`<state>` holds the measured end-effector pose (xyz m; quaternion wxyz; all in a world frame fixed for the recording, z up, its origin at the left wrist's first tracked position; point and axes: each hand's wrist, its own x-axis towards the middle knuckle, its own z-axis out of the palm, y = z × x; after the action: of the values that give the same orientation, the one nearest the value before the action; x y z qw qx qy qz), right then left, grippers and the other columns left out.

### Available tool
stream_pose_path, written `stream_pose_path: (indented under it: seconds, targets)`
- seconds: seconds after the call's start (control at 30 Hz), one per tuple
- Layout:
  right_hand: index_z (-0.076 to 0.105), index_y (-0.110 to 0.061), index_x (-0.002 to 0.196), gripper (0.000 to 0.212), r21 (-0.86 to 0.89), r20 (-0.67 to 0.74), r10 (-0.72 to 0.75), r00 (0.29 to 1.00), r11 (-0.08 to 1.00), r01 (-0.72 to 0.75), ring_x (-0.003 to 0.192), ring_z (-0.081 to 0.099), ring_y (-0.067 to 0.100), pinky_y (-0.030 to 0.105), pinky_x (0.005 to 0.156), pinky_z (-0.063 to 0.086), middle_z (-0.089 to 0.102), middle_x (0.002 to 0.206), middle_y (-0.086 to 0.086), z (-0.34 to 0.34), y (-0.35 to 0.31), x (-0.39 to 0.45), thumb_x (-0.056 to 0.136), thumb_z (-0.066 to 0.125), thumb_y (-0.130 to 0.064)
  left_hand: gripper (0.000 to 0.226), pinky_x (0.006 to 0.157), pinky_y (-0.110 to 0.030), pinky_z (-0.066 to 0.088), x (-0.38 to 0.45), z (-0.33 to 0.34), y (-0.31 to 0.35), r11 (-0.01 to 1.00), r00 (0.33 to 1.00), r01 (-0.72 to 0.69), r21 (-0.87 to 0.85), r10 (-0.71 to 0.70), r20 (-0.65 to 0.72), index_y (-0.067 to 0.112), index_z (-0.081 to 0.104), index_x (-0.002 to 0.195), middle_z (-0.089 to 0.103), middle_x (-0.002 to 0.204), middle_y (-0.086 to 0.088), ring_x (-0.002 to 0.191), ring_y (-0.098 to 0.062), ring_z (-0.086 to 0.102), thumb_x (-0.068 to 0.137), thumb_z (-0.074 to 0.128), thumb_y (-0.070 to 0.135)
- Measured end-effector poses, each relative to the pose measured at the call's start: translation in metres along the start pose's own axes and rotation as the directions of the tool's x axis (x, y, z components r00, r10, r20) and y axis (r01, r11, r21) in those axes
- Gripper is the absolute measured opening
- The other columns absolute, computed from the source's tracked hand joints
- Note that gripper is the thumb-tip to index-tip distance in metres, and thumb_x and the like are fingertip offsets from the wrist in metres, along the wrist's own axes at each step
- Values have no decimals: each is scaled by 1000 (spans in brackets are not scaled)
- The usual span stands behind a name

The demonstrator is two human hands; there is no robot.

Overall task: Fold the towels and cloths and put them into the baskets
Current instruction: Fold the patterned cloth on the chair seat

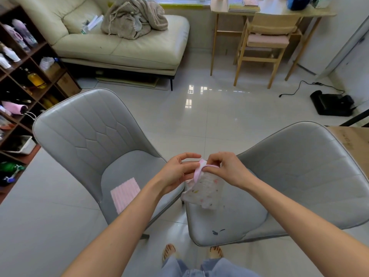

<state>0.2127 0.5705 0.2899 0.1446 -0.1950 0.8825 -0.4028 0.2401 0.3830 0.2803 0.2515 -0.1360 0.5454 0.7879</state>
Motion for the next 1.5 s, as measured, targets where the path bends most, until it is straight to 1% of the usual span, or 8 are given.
stream_pose_path:
  seconds: [0.27, 0.5, 0.63, 0.83, 0.97, 1.13, 1.3, 1.5]
  targets:
    - [61, -17, 60, 28, 80, -29, 93, 995, 993, -91, 73, 57, 14, 31, 71, 43, 63, 70, 1, 4, 1, 4, 75, 77, -34, 31, 73, -23, 53, -3, -4, 12, 905, 995, -104, 413, 93, 47, 6, 61, 109, 72, 100, -10, 85, -14, 68, 81, 65, -7]
    - [46, -10, 75, 31, -216, 177, -81, 981, 969, 119, 64, 49, 22, 41, 62, 38, 57, 70, 11, 33, 33, 1, 90, 52, -37, 35, 70, -27, 50, 15, -25, 36, 577, 891, -266, 772, 453, -31, 22, 60, 65, 69, 77, -4, 73, -12, 64, 81, 55, -9]
    - [49, -16, 80, 20, -623, 377, -260, 889, 639, 451, 76, 60, 29, 32, 87, 48, 62, 70, 5, 29, 59, -6, 85, 62, -30, 36, 60, -25, 33, 19, -42, 40, 282, 800, -228, 932, 599, 15, 18, 64, 59, 61, 63, -1, 60, -17, 50, 68, 47, -13]
    - [56, -15, 79, 14, -755, 393, -542, 743, 270, 597, 59, 51, 23, 37, 96, 45, 50, 59, -1, -3, 65, -2, 76, 70, -17, 20, 59, -30, 34, 13, -74, 36, 202, 727, 104, 974, 653, -213, 18, 64, 76, 69, 80, -5, 78, -30, 60, 78, 53, 2]
    - [44, -14, 87, 17, -745, 479, -610, 631, 97, 660, 54, 44, 24, 32, 80, 40, 47, 62, 2, -9, 48, 6, 80, 58, -10, 18, 58, -38, 41, 16, -84, 23, 339, 707, 111, 934, 633, -314, 15, 52, 72, 65, 77, -8, 73, -34, 57, 78, 49, -1]
    - [38, -18, 83, 35, -747, 124, -600, 790, 468, 472, 50, 45, 24, 29, 56, 40, 50, 69, 1, -8, 16, 16, 74, 72, -17, 24, 58, -34, 36, 20, -84, 18, 454, 733, 34, 890, 595, -331, 12, 49, 69, 59, 71, -13, 66, -26, 47, 74, 43, -10]
    - [49, -13, 80, 23, -589, 12, -443, 896, 721, 365, 69, 51, 22, 28, 56, 36, 49, 84, 2, -22, 21, 20, 86, 67, -26, 16, 64, -30, 38, 21, -95, 22, 411, 725, 18, 911, 622, -295, 6, 56, 85, 65, 82, -14, 74, -28, 56, 83, 50, -9]
    - [56, -3, 77, 15, -639, -159, -260, 953, 763, 101, 93, 59, 31, 38, 57, 50, 58, 115, 16, -31, 40, 28, 91, 59, -8, 17, 83, -37, 50, 20, -81, 31, 246, 716, -24, 969, 681, -155, 5, 71, 102, 69, 99, -13, 94, -30, 64, 90, 60, 8]
